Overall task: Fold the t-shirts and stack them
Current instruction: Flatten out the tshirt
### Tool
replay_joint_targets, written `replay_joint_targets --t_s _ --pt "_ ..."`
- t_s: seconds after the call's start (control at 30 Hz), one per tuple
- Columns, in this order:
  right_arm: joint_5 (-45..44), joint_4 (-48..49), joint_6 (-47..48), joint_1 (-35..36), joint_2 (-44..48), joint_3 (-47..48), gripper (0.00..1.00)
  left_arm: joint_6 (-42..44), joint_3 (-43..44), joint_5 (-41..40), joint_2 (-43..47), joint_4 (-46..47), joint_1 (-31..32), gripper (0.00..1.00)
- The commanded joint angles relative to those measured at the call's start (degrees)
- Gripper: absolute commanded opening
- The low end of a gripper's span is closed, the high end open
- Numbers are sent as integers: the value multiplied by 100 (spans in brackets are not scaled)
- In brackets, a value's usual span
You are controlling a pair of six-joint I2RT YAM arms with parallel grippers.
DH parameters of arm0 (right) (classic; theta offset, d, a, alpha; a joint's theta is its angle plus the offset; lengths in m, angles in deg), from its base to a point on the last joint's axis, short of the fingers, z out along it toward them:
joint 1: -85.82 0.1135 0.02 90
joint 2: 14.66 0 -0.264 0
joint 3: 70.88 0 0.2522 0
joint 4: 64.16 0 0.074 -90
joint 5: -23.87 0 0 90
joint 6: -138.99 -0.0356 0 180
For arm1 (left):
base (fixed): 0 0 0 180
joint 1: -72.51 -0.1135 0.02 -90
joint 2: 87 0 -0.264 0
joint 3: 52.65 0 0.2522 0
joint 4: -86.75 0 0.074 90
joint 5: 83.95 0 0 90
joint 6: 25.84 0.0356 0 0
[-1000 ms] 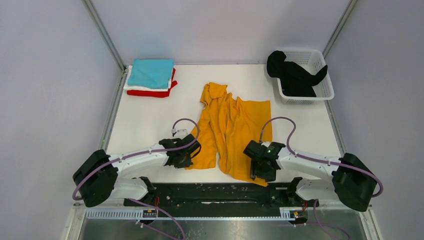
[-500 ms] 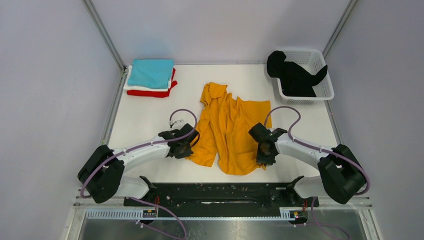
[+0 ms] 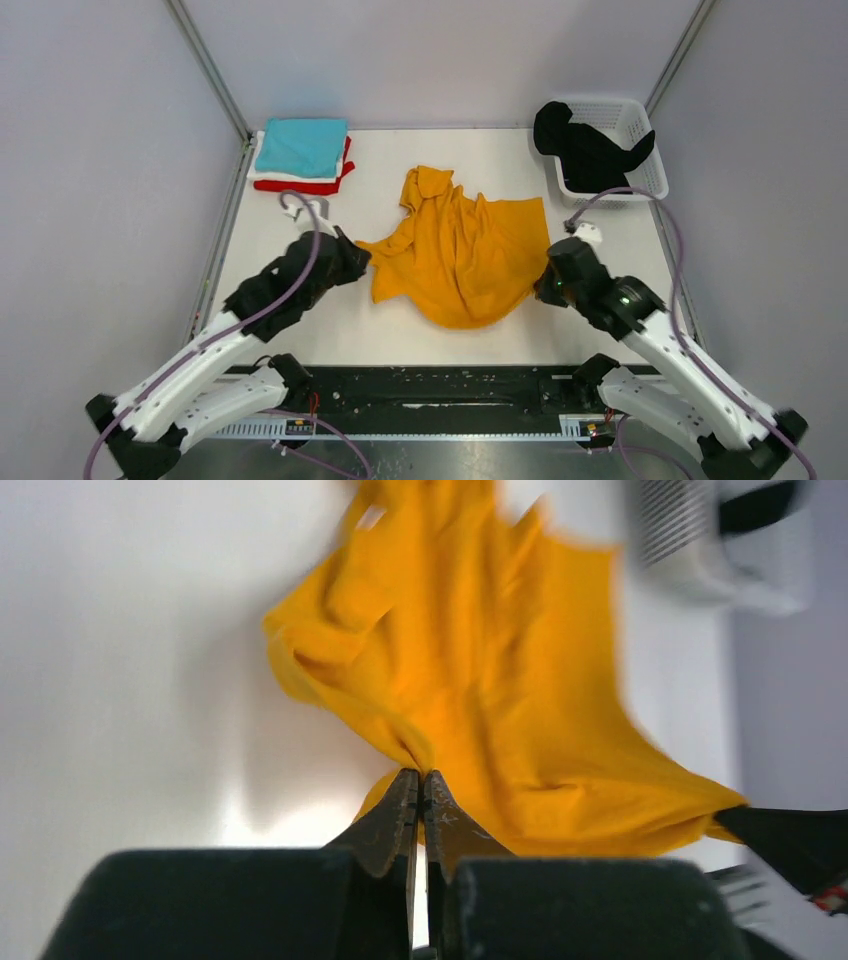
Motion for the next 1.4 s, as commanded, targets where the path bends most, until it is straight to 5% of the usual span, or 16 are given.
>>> replay_joint_targets --t_s 0.0,0.2,0.47,0.77,1.0,1.27,1.37 --pt "-1193 -548 316 -13 804 1337 0 545 1103 -405 566 624 0 0" --pt "-1294 -417 937 -16 1163 2959 0 1214 2721 -336 678 1012 7 0" --pt "73 -372 1705 -18 1049 5224 0 2175 5076 715 398 1131 -5 0" --pt "546 -129 1996 -22 1017 6005 0 2726 7295 1927 -490 634 -7 0" --pt "-269 -10 2158 -14 824 5711 0 3146 6860 557 -639 877 0 0" --pt "-3068 856 2337 -20 -5 3749 0 3374 4395 -2433 -887 1954 -236 0" --pt "-3137 1384 2253 -167 -617 3019 0 2656 3697 -2022 -1195 1721 -1029 0"
